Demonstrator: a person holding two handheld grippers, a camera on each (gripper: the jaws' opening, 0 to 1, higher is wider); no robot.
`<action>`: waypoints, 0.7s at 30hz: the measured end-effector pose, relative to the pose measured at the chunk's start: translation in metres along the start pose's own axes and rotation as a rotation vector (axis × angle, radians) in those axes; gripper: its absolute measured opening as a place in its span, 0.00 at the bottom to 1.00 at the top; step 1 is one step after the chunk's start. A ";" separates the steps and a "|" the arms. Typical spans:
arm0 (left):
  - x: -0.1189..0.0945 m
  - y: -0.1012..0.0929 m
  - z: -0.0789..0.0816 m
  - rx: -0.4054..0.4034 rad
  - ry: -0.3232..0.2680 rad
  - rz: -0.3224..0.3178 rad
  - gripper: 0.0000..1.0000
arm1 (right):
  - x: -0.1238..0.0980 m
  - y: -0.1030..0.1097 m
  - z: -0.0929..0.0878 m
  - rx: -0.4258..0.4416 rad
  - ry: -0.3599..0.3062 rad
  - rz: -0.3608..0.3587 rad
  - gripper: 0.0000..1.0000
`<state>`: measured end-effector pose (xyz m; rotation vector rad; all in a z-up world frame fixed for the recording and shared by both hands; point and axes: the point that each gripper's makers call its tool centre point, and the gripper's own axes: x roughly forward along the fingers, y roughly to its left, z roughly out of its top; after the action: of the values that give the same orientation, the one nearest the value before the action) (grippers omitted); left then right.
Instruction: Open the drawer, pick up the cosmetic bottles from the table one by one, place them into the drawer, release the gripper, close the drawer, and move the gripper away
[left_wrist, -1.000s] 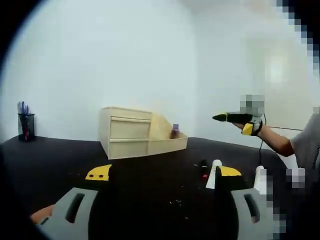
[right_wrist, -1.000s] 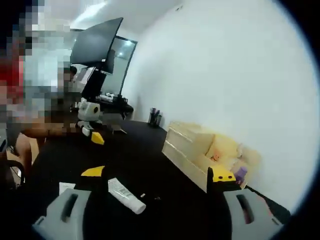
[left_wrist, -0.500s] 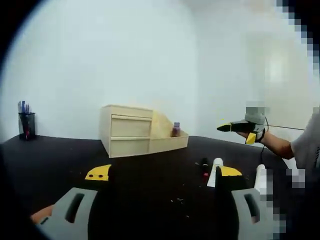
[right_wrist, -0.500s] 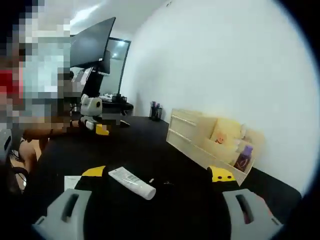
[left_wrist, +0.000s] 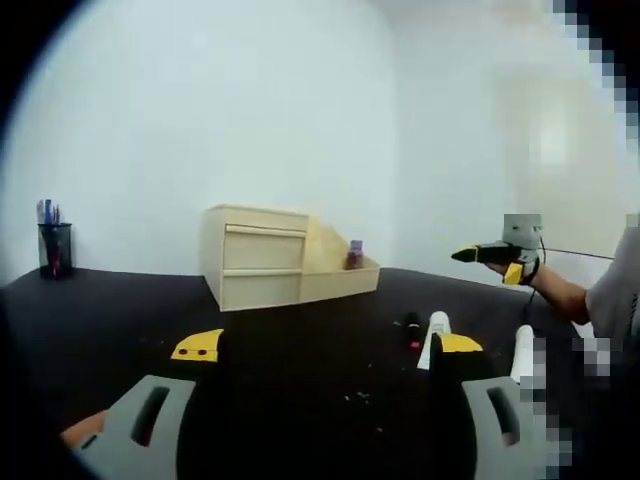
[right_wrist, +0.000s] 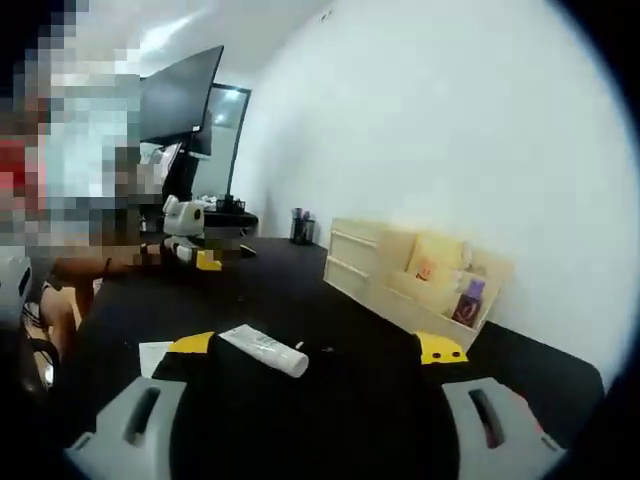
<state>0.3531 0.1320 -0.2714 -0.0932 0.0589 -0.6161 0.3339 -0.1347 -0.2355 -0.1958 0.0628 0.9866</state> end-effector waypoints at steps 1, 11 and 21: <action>0.000 0.000 0.000 -0.001 0.001 0.001 0.76 | 0.000 0.000 -0.003 0.017 -0.003 0.004 0.72; -0.001 -0.001 -0.001 0.003 0.002 0.006 0.75 | -0.002 0.010 -0.012 0.022 0.001 0.018 0.71; -0.003 -0.010 0.006 0.026 -0.020 -0.010 0.75 | 0.001 0.011 -0.016 0.041 -0.001 0.020 0.71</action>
<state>0.3452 0.1259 -0.2641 -0.0743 0.0306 -0.6257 0.3256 -0.1311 -0.2533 -0.1567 0.0840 1.0042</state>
